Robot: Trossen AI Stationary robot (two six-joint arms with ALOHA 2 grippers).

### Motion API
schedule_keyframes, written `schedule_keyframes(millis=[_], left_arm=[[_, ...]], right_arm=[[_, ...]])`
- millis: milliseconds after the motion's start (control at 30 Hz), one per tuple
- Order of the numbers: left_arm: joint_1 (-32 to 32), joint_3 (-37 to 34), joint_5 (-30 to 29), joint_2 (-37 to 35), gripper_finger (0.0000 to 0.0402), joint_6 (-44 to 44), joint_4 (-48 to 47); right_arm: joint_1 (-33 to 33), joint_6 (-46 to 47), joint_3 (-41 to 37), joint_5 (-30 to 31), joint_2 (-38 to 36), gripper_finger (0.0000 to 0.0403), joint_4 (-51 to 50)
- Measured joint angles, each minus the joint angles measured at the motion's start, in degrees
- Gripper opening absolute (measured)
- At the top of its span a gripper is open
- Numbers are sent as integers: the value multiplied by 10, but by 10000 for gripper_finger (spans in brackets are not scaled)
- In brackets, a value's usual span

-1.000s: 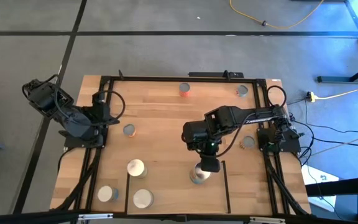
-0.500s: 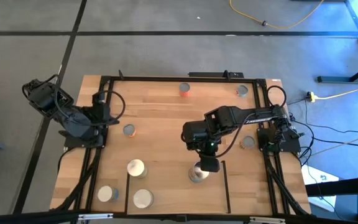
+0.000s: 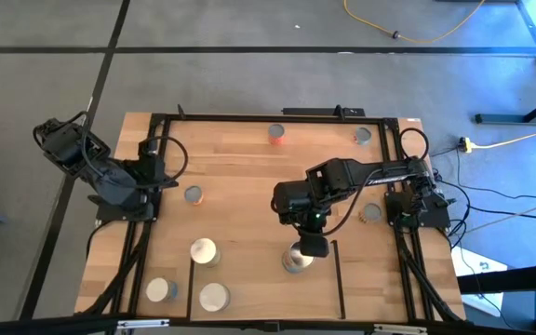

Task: Pick and place cans onto a shelf
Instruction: Put the right canned tomatoes on the shelf

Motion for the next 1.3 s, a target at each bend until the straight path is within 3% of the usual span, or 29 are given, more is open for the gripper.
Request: schedule_keyframes(millis=[300,433,1000,1300], left_arm=[[0,0,14,0,0,0,0],[0,0,20,0,0,0,0],[0,0,22,0,0,0,0],[0,0,22,0,0,0,0]], right_arm=[[0,0,0,2,0,20,0],[0,3,0,31,0,28,5],[0,13,0,24,0,30,12],[0,23,51,31,-2,6,-32]])
